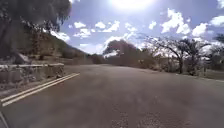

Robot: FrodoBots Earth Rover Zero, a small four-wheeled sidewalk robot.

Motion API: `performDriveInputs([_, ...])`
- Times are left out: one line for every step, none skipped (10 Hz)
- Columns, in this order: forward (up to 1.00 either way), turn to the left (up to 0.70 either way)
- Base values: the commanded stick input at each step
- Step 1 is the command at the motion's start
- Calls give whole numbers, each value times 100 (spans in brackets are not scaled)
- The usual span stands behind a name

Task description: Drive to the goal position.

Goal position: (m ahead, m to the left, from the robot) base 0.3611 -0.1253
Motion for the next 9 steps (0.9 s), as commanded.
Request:
performDriveInputs([50, 0])
performDriveInputs([50, 0])
performDriveInputs([50, 0])
performDriveInputs([33, 0])
performDriveInputs([9, 0])
performDriveInputs([0, 0])
performDriveInputs([0, 0])
performDriveInputs([0, 0])
performDriveInputs([0, 0])
